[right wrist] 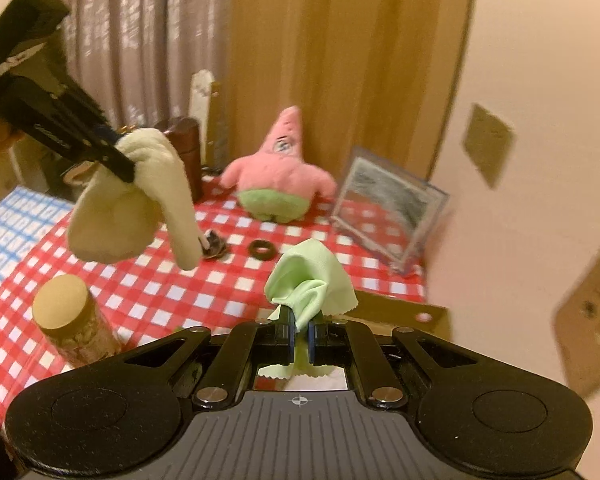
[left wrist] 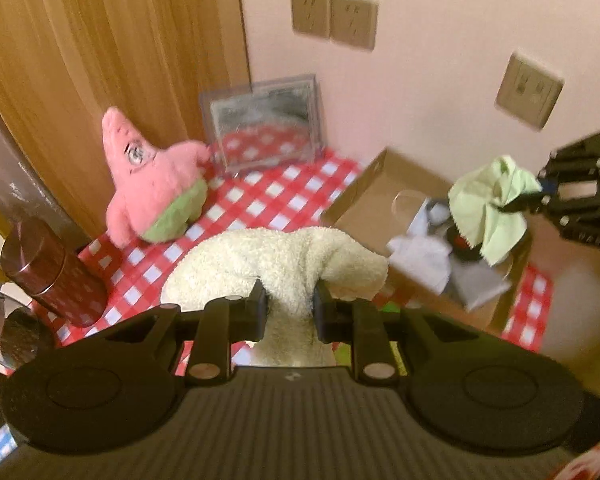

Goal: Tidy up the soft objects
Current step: 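Lift the cream towel with left gripper toward the box while right gripper carries green cloth, then lower the cream towel into the box and open left gripper while right gripper holds green cloth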

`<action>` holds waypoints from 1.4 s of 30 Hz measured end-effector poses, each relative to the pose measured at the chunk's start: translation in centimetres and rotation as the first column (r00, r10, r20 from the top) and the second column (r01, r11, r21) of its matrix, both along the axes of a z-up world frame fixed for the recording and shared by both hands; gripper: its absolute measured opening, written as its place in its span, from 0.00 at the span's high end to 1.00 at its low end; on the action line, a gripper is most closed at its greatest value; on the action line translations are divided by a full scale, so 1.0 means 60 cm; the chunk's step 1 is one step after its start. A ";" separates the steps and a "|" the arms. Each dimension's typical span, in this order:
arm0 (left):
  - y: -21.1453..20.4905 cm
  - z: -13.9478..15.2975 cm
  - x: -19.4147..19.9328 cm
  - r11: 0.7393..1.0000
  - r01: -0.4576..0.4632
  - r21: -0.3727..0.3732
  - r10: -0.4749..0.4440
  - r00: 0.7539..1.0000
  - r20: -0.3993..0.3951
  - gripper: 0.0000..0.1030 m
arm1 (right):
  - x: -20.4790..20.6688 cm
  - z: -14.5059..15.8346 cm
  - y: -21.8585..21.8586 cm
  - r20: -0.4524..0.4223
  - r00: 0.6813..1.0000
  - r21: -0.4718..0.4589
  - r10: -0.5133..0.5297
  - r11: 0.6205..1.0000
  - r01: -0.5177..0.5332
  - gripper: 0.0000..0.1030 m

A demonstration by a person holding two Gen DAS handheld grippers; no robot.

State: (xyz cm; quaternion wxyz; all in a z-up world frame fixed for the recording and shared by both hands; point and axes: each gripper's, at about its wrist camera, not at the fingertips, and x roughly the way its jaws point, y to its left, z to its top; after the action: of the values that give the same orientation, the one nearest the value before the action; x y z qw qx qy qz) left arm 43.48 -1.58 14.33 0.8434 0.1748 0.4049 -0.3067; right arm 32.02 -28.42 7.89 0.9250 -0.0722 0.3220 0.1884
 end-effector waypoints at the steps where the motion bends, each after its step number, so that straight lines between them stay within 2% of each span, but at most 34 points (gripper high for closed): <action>1: -0.007 0.008 -0.006 1.000 -0.004 -0.017 0.004 1.000 0.003 0.81 | -0.006 0.004 -0.010 0.000 1.000 0.006 -0.017 1.000 0.017 0.94; 6: -0.053 0.037 -0.037 0.993 -0.003 -0.116 0.003 1.000 -0.001 0.81 | -0.034 0.018 -0.069 0.001 0.994 0.033 -0.108 0.994 0.108 0.94; 10: -0.108 0.038 -0.055 0.985 0.014 -0.173 -0.016 1.000 -0.007 0.81 | -0.053 0.016 -0.110 -0.010 0.989 0.047 -0.149 0.988 0.150 0.94; 14: -0.156 0.023 -0.059 0.971 -0.001 -0.238 -0.006 0.999 -0.031 0.81 | -0.068 0.005 -0.140 -0.024 0.985 0.050 -0.173 0.984 0.174 0.94; 21: -0.236 -0.028 -0.062 0.946 -0.058 -0.318 0.032 0.996 -0.086 0.81 | -0.072 -0.038 -0.152 -0.051 0.984 -0.005 -0.168 0.986 0.168 0.94; 31: -0.308 -0.126 -0.043 0.942 -0.115 -0.315 0.070 0.986 -0.151 0.81 | -0.053 -0.109 -0.166 -0.089 0.982 -0.037 -0.164 0.986 0.162 0.94; 42: -0.345 -0.222 -0.003 0.945 -0.171 -0.280 0.115 0.972 -0.204 0.81 | -0.023 -0.170 -0.181 -0.139 0.971 -0.040 -0.193 0.981 0.189 0.94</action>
State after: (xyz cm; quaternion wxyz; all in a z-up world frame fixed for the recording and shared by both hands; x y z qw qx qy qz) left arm 43.32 -22.30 0.98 0.8389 -0.0124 0.4428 -0.3163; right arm 30.65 -39.29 -2.34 0.9125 -0.0395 0.3950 0.0989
